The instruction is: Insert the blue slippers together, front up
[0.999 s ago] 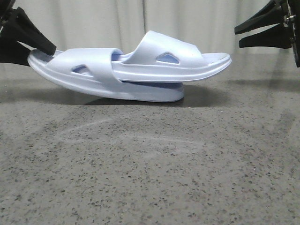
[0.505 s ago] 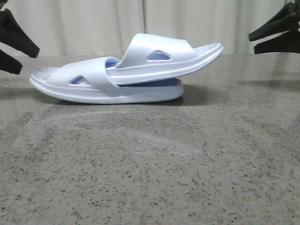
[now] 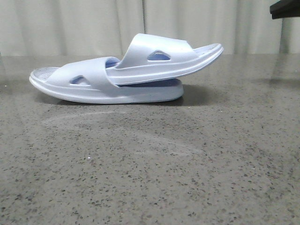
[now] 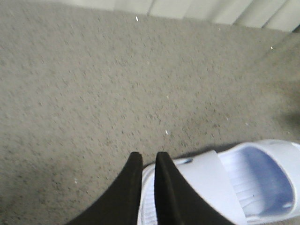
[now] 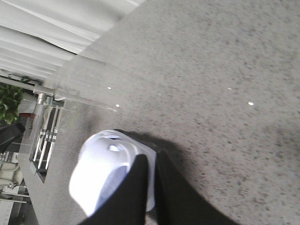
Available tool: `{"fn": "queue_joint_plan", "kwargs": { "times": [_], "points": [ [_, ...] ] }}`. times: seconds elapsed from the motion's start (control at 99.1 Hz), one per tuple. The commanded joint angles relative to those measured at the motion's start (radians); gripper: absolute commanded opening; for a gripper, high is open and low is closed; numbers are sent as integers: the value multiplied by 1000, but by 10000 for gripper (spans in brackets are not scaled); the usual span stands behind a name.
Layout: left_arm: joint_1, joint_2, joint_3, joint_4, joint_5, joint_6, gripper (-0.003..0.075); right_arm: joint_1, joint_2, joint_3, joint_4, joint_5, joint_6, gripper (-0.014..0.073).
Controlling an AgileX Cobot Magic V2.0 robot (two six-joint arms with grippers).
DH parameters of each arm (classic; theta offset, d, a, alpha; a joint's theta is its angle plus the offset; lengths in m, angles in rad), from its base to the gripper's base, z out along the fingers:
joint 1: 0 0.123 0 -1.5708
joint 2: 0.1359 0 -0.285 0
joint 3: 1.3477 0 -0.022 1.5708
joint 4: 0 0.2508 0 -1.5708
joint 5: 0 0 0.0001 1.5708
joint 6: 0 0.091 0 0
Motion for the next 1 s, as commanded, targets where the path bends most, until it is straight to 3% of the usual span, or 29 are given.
{"fn": "queue_joint_plan", "kwargs": {
  "times": [0.0,0.262,0.444,0.575,0.697,0.989],
  "points": [
    [1,-99,-34,-36,-102,-2,15,-6,-81,-27,96,106,-7,-98],
    [1,-289,-34,88,-280,-2,15,4,-232,0,106,-14,-11,-97],
    [-1,-395,-22,197,-292,-2,15,56,-339,24,80,-49,-81,-96],
    [-1,-492,34,208,-297,4,15,88,-449,77,-14,-147,-99,-96],
    [-1,-586,141,240,-328,4,15,113,-557,162,-97,-239,-118,-96],
    [-73,-818,534,238,-561,29,15,122,-820,487,-72,-461,-186,-96]
  ]
}}
